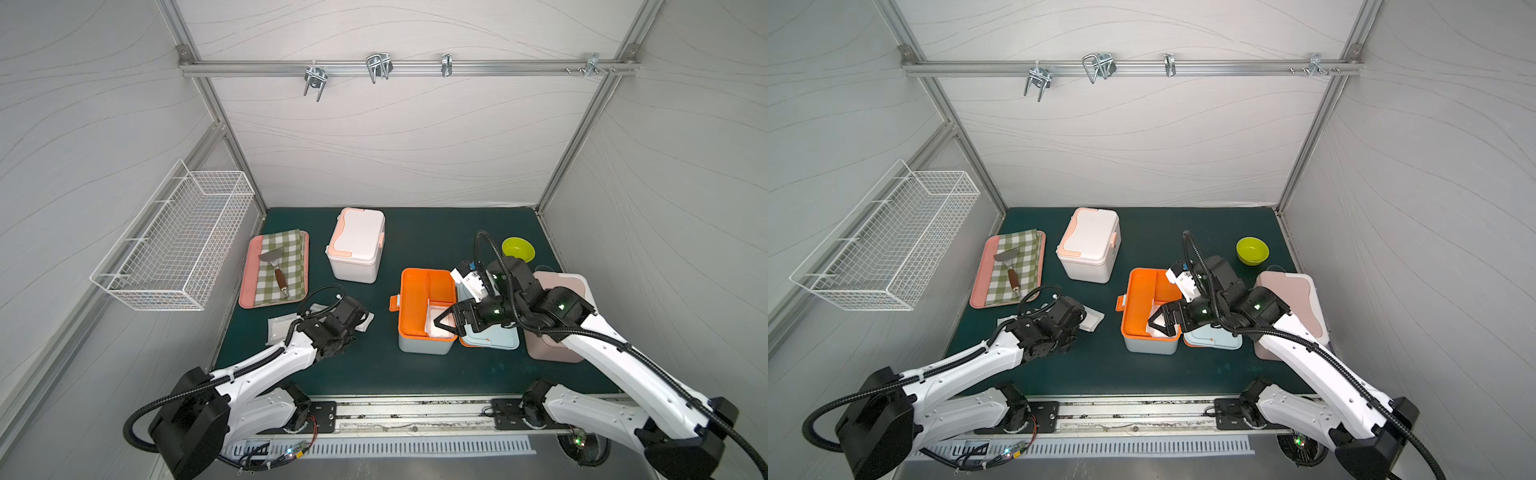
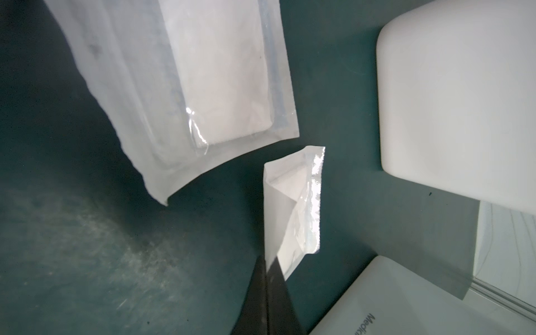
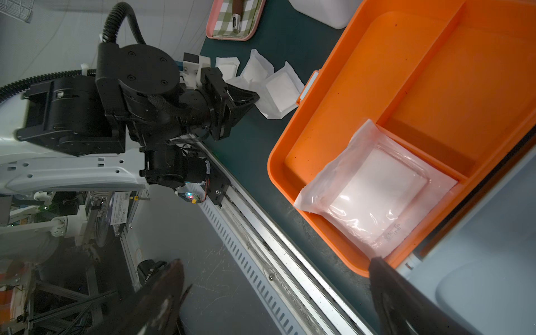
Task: Open first aid kits and take out gauze
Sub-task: Place the gauze at the center of the board, then pick up the gauze from the first aid kit.
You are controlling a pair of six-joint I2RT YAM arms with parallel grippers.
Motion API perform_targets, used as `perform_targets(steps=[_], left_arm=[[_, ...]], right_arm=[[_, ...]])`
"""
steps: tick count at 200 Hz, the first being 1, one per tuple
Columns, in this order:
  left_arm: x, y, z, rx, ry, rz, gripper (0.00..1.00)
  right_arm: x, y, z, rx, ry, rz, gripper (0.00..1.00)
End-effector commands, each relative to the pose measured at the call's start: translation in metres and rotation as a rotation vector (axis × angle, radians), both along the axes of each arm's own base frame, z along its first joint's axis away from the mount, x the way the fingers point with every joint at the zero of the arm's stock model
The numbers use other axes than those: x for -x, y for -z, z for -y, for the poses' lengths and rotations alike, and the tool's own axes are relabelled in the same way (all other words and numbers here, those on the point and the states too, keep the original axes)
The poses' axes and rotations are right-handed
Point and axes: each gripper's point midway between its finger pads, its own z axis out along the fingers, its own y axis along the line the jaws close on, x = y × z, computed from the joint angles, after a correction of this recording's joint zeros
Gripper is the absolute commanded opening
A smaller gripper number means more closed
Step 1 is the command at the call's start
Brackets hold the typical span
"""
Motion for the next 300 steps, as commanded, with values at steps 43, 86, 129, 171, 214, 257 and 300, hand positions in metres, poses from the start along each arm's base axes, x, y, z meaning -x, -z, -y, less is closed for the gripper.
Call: perform_targets(steps=[43, 86, 129, 171, 214, 257, 300], left_arm=[[-0.001, 0.003, 0.002, 0.017, -0.086, 0.001, 0.00], [0.007, -0.003, 0.002, 0.004, -0.064, -0.036, 0.36], [0.012, -0.046, -0.007, -0.075, 0.036, -0.028, 0.91], [-0.012, -0.120, 0.013, -0.195, 0.337, 0.116, 0.99], [-0.021, -0.176, 0.096, -0.166, 0.854, 0.257, 0.99], [0.001, -0.177, 0.153, -0.243, 1.185, 0.174, 0.91], [0.017, -0.152, 0.197, -0.264, 1.351, 0.071, 0.80]], right_arm=[[0.007, 0.003, 0.003, -0.001, -0.006, -0.004, 0.99], [0.005, 0.004, 0.001, -0.001, -0.007, -0.006, 0.99], [0.002, -0.002, 0.006, 0.013, 0.018, 0.022, 0.99], [-0.021, -0.013, 0.034, 0.080, 0.208, 0.133, 0.99], [-0.049, -0.015, 0.098, 0.199, 0.562, 0.240, 0.99], [-0.045, 0.003, 0.102, 0.101, 0.571, 0.089, 0.99], [-0.039, 0.022, 0.085, -0.028, 0.479, -0.055, 0.99]])
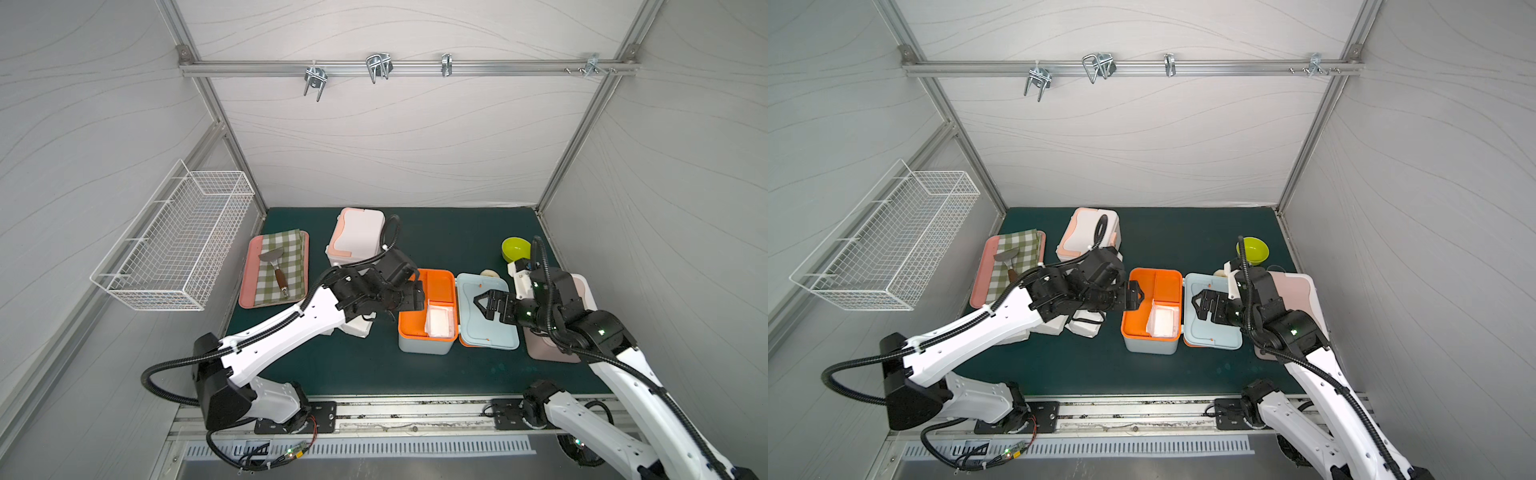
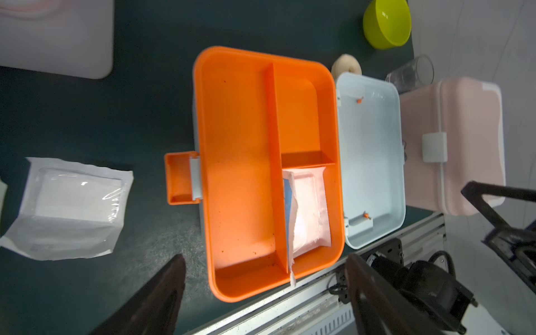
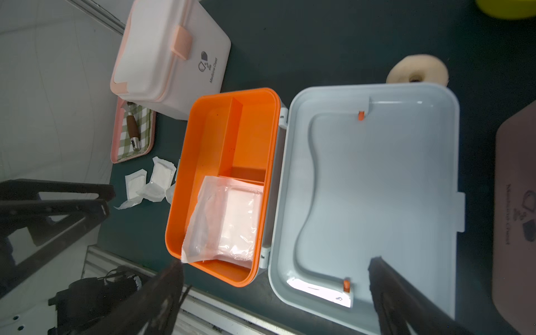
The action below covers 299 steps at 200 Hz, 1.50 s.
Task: Open first aid kits and take out gauze
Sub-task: Pick up the gauze from the first aid kit.
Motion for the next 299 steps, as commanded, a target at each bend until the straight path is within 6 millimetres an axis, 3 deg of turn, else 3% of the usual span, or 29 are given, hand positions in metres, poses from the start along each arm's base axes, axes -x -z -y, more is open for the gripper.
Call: perform_targets(steps=[1, 52, 119, 153, 177, 241, 299], left_arm=[[0.013, 0.009, 0.013, -0.063, 0.120, -0.034, 0.80], [0.009, 0.031, 0.035, -0.087, 0.154, -0.088, 0.52], [0.002, 0.054, 0.053, -0.120, 0.169, -0.136, 0.34], [0.002, 0.058, 0.057, -0.115, 0.171, -0.151, 0.12], [0.002, 0.048, 0.058, -0.087, 0.169, -0.143, 0.00], [0.001, 0.005, 0.047, 0.043, 0.129, -0.089, 0.00], [-0.009, -0.025, 0.005, 0.186, -0.004, -0.039, 0.00]], right_arm=[[0.009, -0.001, -0.020, -0.133, -0.099, -0.049, 0.99], [0.012, 0.010, -0.022, -0.148, -0.118, -0.083, 0.99], [0.015, 0.016, -0.024, -0.159, -0.129, -0.111, 0.99], [0.016, 0.016, -0.023, -0.151, -0.124, -0.125, 0.99], [0.017, 0.010, -0.022, -0.149, -0.128, -0.111, 0.99], [0.018, -0.018, -0.035, -0.232, -0.198, -0.034, 0.99], [0.023, -0.049, -0.059, -0.359, -0.331, -0.003, 0.99]])
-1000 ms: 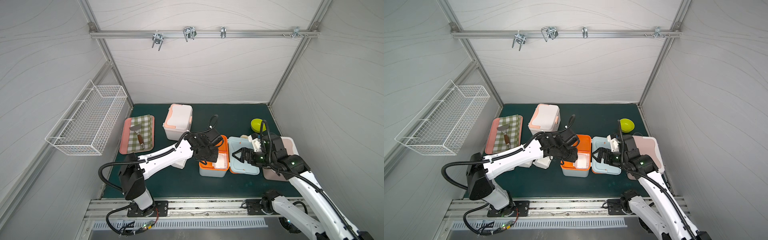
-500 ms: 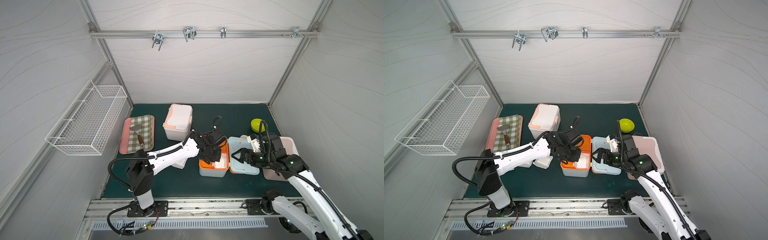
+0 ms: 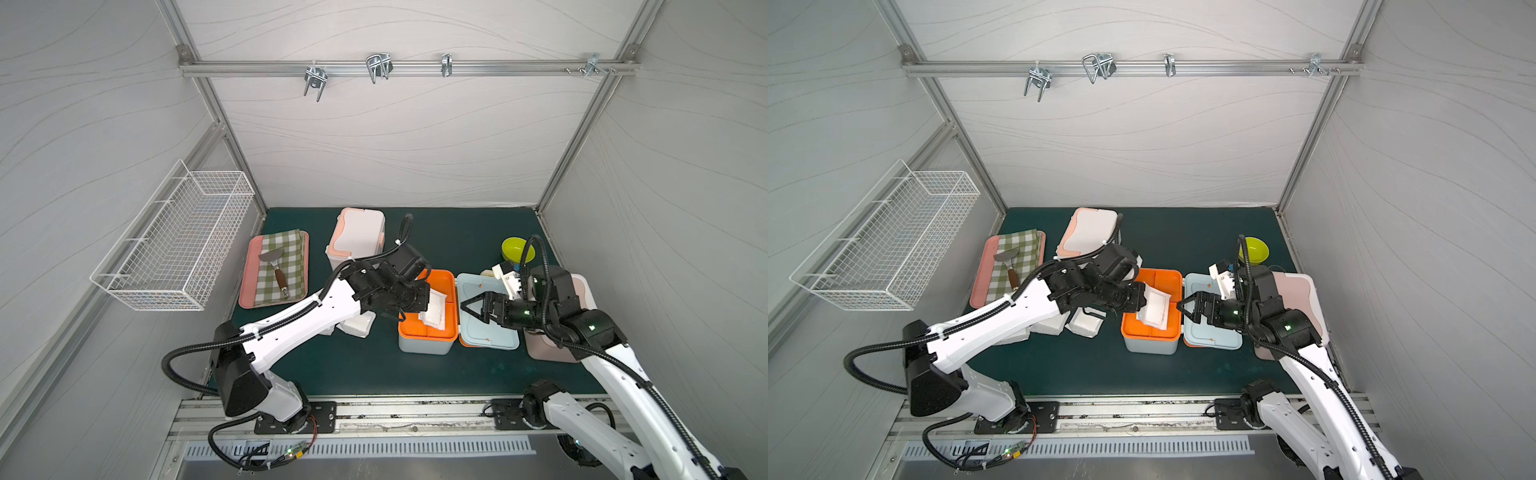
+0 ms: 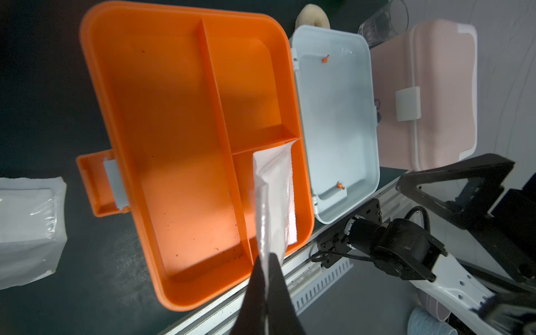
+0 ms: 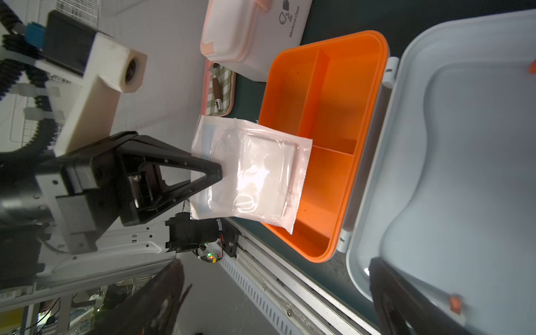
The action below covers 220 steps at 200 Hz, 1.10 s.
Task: Open first aid kits and take out gauze
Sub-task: Pick up the gauze from the first aid kit, then place the gauze at the center of the board.
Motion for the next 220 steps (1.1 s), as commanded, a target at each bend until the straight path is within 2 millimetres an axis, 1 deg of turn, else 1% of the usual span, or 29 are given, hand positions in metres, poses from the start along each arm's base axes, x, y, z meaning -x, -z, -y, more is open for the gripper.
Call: perform_targets(steps=[1, 13, 41, 65, 85, 102, 123, 140, 163, 181, 204, 220], left_arm=[[-0.007, -0.014, -0.013, 0.068, -0.073, 0.021, 0.00], [-0.010, -0.016, -0.027, 0.073, -0.120, 0.035, 0.00], [-0.010, -0.012, -0.066, 0.063, -0.243, 0.042, 0.00], [-0.008, -0.007, -0.106, 0.039, -0.378, 0.049, 0.00], [-0.005, 0.000, -0.145, -0.006, -0.521, 0.040, 0.00], [0.004, 0.005, -0.183, -0.073, -0.682, 0.031, 0.00], [0.025, 0.010, -0.233, -0.200, -0.889, 0.009, 0.00], [0.040, 0.013, -0.262, -0.275, -1.007, 0.001, 0.00], [0.059, 0.022, -0.290, -0.321, -1.132, -0.034, 0.00], [0.074, 0.032, -0.307, -0.323, -1.218, -0.062, 0.00], [0.091, 0.047, -0.325, -0.328, -1.313, -0.089, 0.00], [0.102, 0.059, -0.334, -0.331, -1.367, -0.124, 0.00]], right_arm=[[0.004, -0.023, -0.016, -0.085, -0.092, 0.038, 0.99], [0.007, -0.025, -0.023, -0.085, -0.124, 0.039, 0.99], [0.015, -0.022, -0.042, -0.021, -0.199, 0.066, 0.99], [0.022, -0.017, -0.059, 0.053, -0.264, 0.088, 0.99], [0.025, -0.012, -0.070, 0.093, -0.303, 0.088, 0.99], [0.026, -0.008, -0.075, 0.106, -0.319, 0.077, 0.99], [0.025, -0.004, -0.078, 0.117, -0.327, 0.069, 0.99], [0.024, -0.003, -0.080, 0.121, -0.332, 0.065, 0.99], [0.024, -0.001, -0.082, 0.126, -0.345, 0.057, 0.99], [0.024, 0.000, -0.084, 0.132, -0.354, 0.052, 0.99], [0.025, 0.002, -0.085, 0.138, -0.365, 0.043, 0.99], [0.024, 0.004, -0.087, 0.144, -0.371, 0.033, 0.99]])
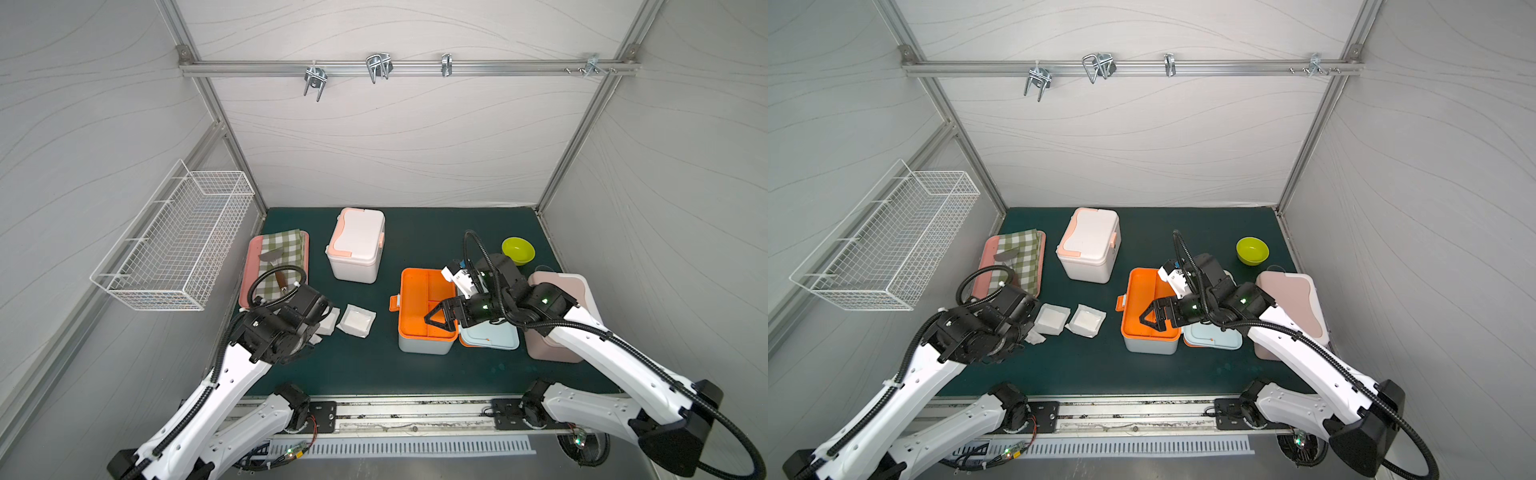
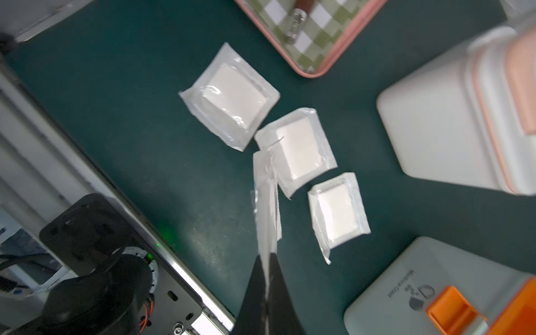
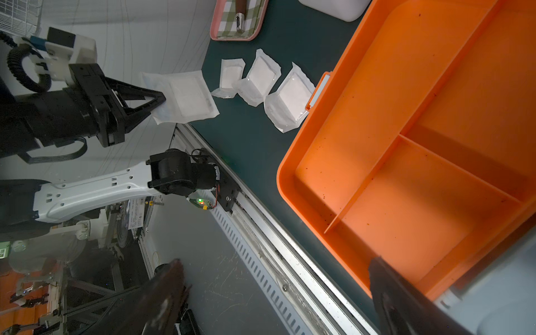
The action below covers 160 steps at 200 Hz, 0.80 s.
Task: Open first aid kits and take out gauze
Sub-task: Place the gauze at the center of the board.
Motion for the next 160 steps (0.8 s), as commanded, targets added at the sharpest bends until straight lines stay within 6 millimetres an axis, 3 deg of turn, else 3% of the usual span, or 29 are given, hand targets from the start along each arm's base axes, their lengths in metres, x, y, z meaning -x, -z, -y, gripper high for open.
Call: perform_targets(steps=[1, 51, 87, 160], left_arm=[[0.023, 0.011, -0.025, -0.034, -0.143, -0.031, 0.00], [0.040, 0.049, -0.036, -0.022, -0.256, -0.110, 0.00], [0.036, 0.072, -0.038, 0.020, -0.297, -0.145, 0.00], [0.032, 0.094, -0.048, 0.054, -0.369, -0.193, 0.00]], right_arm=[[0.002, -0.007, -0.003, -0.001, -0.032, 0.013, 0.99], [0.000, -0.008, -0.010, 0.006, -0.049, -0.010, 0.99], [0.000, -0.008, -0.012, 0.007, -0.049, -0.015, 0.99], [0.001, -0.004, -0.009, 0.027, -0.040, -0.018, 0.99]])
